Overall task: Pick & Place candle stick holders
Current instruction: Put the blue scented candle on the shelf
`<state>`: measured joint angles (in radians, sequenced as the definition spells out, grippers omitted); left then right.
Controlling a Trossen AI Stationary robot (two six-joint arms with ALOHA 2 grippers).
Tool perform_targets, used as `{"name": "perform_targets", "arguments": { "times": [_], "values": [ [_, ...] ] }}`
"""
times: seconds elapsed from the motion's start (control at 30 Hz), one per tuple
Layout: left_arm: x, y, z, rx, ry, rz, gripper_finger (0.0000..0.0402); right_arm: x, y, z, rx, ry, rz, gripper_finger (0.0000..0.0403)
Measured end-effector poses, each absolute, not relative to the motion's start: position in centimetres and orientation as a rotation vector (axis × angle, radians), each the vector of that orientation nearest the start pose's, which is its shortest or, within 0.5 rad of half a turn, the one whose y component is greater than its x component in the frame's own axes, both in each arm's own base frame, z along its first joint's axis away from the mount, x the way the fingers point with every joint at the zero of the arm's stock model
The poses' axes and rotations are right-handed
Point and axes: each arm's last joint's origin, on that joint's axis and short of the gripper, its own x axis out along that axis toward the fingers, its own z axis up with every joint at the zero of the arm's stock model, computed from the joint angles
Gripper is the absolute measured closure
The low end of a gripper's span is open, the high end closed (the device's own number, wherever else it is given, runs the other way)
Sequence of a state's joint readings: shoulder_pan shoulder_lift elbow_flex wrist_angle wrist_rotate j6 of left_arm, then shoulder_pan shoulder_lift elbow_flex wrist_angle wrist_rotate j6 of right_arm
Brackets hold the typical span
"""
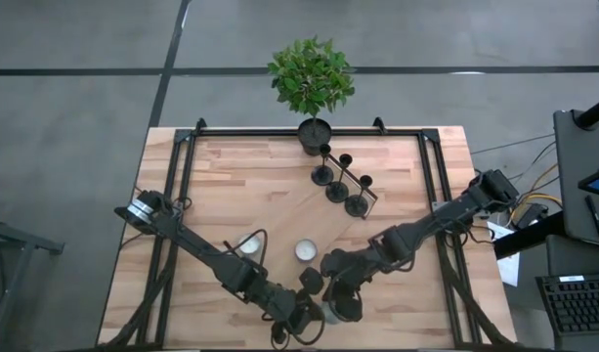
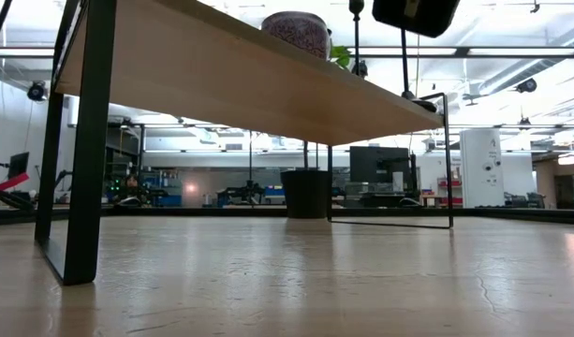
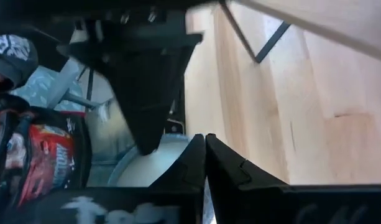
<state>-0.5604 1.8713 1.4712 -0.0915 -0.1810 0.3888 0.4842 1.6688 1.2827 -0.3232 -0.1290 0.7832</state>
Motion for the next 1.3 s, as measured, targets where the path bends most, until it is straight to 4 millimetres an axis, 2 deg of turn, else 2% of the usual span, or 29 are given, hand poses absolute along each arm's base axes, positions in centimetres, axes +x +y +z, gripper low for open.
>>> {"name": "perform_targets", "arguments": {
  "times": [0.53, 0.73, 0.87, 1.07, 1.3],
  "values": [
    [36.8, -22.4, 27.2, 0.468, 0.429, -0.447, 0.0401, 32.6, 17.7, 27.0, 0.552, 0.859, 0.322, 0.0394],
    [36.5, -22.7, 28.5, 0.464, 0.490, -0.453, 0.0401, 32.7, 17.9, 29.0, 0.486, 0.792, 0.376, 0.0392],
    [36.1, -22.8, 29.6, 0.467, 0.538, -0.457, 0.0401, 32.5, 18.1, 30.1, 0.430, 0.767, 0.412, 0.0375],
    [35.4, -22.2, 31.5, 0.506, 0.652, -0.348, 0.0401, 30.8, 17.5, 33.1, 0.347, 0.640, 0.415, 0.0353],
    [34.2, -20.9, 33.6, 0.523, 0.791, -0.192, 0.0401, 27.3, 18.5, 35.5, 0.190, 0.491, 0.313, 0.0351]
  ]
}}
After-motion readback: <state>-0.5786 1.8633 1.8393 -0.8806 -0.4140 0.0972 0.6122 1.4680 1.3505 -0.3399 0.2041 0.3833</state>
